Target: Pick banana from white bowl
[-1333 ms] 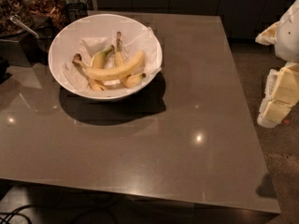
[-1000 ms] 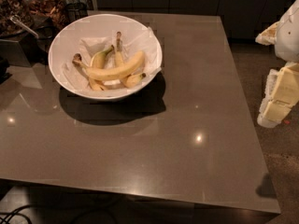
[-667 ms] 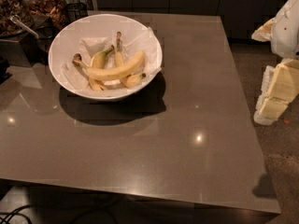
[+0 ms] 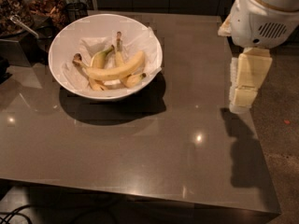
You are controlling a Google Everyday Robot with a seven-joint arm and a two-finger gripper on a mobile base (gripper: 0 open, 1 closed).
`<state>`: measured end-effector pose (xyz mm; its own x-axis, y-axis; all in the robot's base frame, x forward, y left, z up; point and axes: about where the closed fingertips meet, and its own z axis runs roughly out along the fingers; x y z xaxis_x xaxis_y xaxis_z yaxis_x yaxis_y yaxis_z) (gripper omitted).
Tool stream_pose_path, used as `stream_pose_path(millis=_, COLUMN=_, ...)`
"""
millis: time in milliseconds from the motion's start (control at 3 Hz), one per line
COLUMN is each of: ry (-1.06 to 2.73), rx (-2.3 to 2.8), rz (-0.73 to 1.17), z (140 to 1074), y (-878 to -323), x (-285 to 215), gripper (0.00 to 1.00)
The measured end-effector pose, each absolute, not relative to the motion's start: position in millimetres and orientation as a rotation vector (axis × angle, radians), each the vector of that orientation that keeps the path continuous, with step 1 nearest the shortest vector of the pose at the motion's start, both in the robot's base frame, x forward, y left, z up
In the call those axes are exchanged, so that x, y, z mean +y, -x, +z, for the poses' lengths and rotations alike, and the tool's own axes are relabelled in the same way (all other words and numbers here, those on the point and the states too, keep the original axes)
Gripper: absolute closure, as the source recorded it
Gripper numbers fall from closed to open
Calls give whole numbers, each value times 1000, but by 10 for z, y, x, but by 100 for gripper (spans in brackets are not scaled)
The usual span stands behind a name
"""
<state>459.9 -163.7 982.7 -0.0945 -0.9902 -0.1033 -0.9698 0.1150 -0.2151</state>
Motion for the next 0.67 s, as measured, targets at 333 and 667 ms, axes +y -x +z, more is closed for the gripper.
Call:
stream_pose_path(millis=333, ry=2061, rx=2064, rz=-175, z=9881, y=-4657, x=-1380, gripper=0)
stream_pose_path(millis=667, ry=2042, rx=2044, rz=-187, z=9910, y=-4704, x=-1348, gripper=0)
